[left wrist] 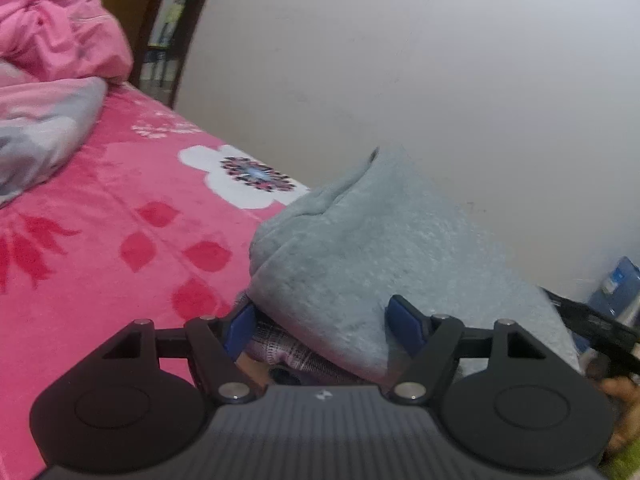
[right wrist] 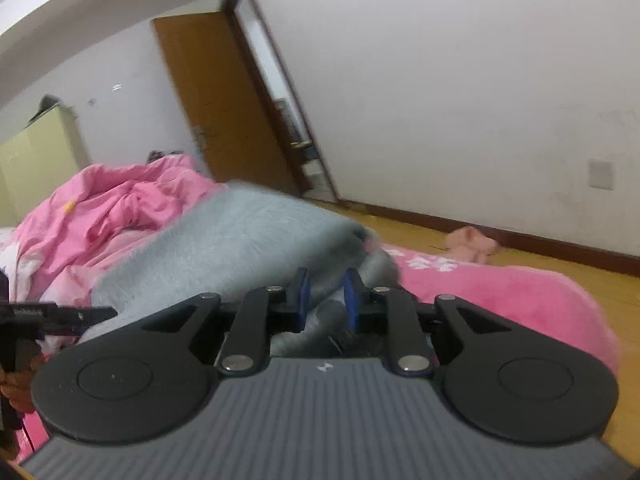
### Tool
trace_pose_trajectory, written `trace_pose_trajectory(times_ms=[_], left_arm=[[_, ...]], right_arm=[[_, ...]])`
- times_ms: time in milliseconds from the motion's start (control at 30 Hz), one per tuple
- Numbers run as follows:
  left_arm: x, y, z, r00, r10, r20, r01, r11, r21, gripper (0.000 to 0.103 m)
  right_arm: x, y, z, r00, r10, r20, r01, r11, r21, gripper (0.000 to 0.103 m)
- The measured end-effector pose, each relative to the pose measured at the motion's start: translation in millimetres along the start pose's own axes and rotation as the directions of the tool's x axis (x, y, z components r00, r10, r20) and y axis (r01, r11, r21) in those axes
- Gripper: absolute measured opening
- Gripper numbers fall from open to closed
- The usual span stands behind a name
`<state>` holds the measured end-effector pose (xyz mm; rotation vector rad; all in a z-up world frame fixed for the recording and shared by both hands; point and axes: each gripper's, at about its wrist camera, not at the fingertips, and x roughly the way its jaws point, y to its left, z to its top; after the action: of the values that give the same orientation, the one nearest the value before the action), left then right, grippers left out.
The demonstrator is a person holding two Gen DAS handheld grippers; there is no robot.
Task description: Fold clothes
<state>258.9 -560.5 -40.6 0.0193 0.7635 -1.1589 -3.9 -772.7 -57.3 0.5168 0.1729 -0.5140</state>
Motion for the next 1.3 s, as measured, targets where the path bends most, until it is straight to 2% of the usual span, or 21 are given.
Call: trace_pose_trajectory(times_ms=[67,133,200,300,400,533,633,700,767,833,900,933,1000,1033,1100,1133,1200,1233,1267,1300], left_arm=[[-18.0,0.7,0.4,0.999,0.033,0.013,-0.033,0.999,0.006,0.072],[-43.9,0.3,-2.5,0.998,0.062,0.034,-0.062,0.998,0.014,0.072],[-80.1,-1.3,-10.5,0.995,0.075,0.07,-0.075,0.997,0.005,0.074],[-148.0,-9.0,-29.8,0.983,0.089,0.158,-0.091,0.996,0.004,0.082],[-224.0,-17.9,-58.4,0.952,0.17,0.254,-0.17,0.985,-0.021,0.091],[-322.4,-23.8,-100.4,0.878,0.29,0.38,-0.265,0.957,-0.118,0.096],[-389.2,-25.4,-131.4,0.816,0.362,0.45,-0.299,0.931,-0.208,0.098],[-424.9,-24.8,-146.8,0.775,0.42,0.472,-0.331,0.906,-0.263,0.099],[-452.2,-22.7,-158.5,0.741,0.468,0.481,-0.355,0.881,-0.311,0.099],[-475.5,-22.0,-170.8,0.715,0.497,0.492,-0.366,0.866,-0.342,0.099],[-494.7,-24.7,-181.1,0.698,0.504,0.508,-0.372,0.862,-0.345,0.099],[-502.3,-26.9,-186.1,0.696,0.503,0.512,-0.374,0.863,-0.339,0.1],[-514.0,-32.7,-195.1,0.698,0.495,0.517,-0.375,0.868,-0.325,0.102],[-518.0,-37.0,-198.5,0.705,0.483,0.52,-0.369,0.875,-0.313,0.102],[-524.1,-48.2,-206.1,0.726,0.454,0.516,-0.357,0.891,-0.281,0.103],[-522.5,-53.1,-208.6,0.741,0.438,0.508,-0.353,0.899,-0.26,0.103],[-514.5,-62.0,-209.3,0.781,0.393,0.486,-0.341,0.92,-0.195,0.103],[-509.6,-66.7,-208.9,0.794,0.376,0.477,-0.338,0.926,-0.169,0.103],[-504.5,-71.6,-208.4,0.804,0.363,0.47,-0.335,0.931,-0.146,0.103],[-499.4,-76.5,-207.9,0.814,0.35,0.463,-0.332,0.935,-0.123,0.103]], right_arm=[[-25.8,1.0,6.6,0.999,0.044,0.026,-0.046,0.996,0.079,0.019],[-55.5,13.7,9.4,0.995,0.078,0.06,-0.084,0.991,0.105,0.019],[-99.6,14.8,8.8,0.99,0.108,0.094,-0.117,0.988,0.096,0.02],[-133.2,61.0,5.9,0.977,0.156,0.143,-0.163,0.986,0.041,0.02],[-156.3,122.3,1.2,0.961,0.216,0.175,-0.205,0.976,-0.078,0.022],[-173.4,210.3,-11.5,0.919,0.361,0.158,-0.327,0.922,-0.205,0.025],[-177.8,281.1,-19.8,0.86,0.498,0.109,-0.459,0.85,-0.259,0.025],[-186.5,329.5,-22.5,0.798,0.597,0.077,-0.551,0.776,-0.307,0.025],[-203.7,370.3,-23.1,0.746,0.663,0.069,-0.601,0.714,-0.358,0.026],[-221.9,402.1,-21.6,0.706,0.706,0.059,-0.643,0.673,-0.364,0.026],[-247.0,422.0,-16.1,0.651,0.757,0.056,-0.704,0.629,-0.33,0.026],[-259.9,428.6,-13.0,0.624,0.78,0.057,-0.73,0.607,-0.315,0.028],[-287.9,424.0,-4.3,0.583,0.81,0.068,-0.768,0.576,-0.279,0.039],[-302.1,418.7,0.1,0.567,0.82,0.077,-0.783,0.566,-0.259,0.044],[-328.8,398.8,6.3,0.558,0.822,0.109,-0.79,0.567,-0.234,0.06],[-343.2,387.3,7.4,0.566,0.814,0.133,-0.78,0.581,-0.233,0.064],[-368.7,359.8,5.6,0.589,0.788,0.179,-0.747,0.616,-0.25,0.084],[-379.0,346.9,0.7,0.613,0.767,0.19,-0.725,0.642,-0.251,0.087],[-383.6,333.9,-4.9,0.648,0.738,0.189,-0.698,0.674,-0.239,0.091],[-384.1,322.2,-12.0,0.693,0.7,0.172,-0.666,0.713,-0.219,0.093]])
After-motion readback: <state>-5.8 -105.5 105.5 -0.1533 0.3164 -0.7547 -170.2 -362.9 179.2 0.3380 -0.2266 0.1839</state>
